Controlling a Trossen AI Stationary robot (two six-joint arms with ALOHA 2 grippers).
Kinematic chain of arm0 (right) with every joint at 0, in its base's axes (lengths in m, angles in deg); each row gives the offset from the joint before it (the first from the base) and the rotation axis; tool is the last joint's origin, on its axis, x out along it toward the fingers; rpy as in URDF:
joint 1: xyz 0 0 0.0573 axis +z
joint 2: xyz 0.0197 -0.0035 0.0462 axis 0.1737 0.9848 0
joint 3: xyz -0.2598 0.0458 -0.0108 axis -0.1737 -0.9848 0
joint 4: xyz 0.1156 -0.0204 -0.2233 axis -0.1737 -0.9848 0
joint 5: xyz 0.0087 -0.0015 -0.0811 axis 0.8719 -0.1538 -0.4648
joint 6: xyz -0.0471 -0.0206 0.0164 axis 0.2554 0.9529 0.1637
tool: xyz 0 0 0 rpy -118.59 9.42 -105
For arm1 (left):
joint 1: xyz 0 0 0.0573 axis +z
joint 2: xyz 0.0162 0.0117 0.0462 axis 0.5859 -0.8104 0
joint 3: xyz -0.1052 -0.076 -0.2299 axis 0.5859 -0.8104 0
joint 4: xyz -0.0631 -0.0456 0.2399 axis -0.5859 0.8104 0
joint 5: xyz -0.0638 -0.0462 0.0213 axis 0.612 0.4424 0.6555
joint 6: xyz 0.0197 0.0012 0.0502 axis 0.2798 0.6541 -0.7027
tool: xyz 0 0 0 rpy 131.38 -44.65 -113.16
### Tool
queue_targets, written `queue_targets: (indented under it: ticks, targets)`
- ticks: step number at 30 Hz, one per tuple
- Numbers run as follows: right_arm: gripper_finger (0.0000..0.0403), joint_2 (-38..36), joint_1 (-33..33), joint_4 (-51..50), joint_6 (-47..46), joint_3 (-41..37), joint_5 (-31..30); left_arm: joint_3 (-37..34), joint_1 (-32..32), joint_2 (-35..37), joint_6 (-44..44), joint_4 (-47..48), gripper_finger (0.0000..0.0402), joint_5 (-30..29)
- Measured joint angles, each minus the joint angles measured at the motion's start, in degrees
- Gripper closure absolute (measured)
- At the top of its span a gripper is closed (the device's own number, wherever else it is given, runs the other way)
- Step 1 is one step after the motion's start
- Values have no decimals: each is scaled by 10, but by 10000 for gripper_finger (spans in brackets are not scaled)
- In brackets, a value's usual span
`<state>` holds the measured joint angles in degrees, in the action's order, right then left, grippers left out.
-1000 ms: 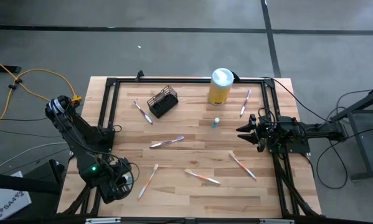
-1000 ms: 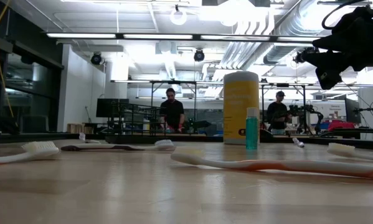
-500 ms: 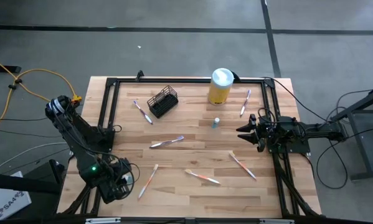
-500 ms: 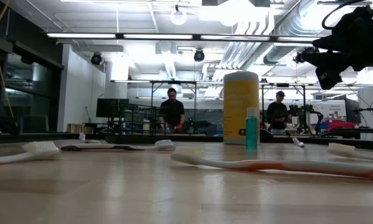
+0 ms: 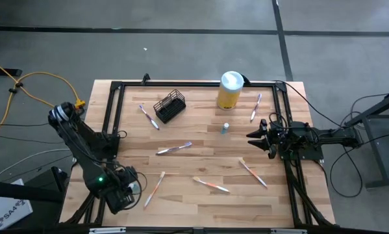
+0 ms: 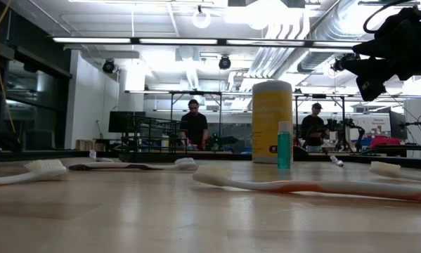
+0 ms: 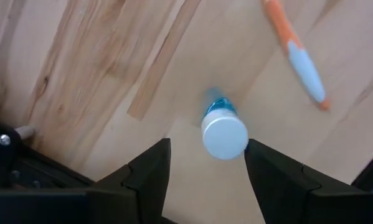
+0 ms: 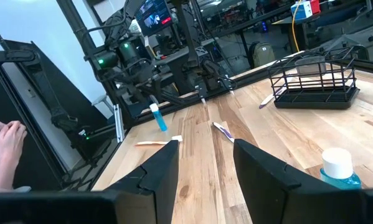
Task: Pick & Place toothbrushing station
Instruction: Put the left mouthwash into the middle section of the wire organizer
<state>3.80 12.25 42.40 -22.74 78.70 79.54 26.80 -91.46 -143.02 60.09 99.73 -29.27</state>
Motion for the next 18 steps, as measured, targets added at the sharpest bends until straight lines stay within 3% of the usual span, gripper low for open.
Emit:
queue_targets:
  ticks: [18]
  targets:
    - [257,0,0,0,0,0,0,-9,12,-7,-65,-35,202,-11]
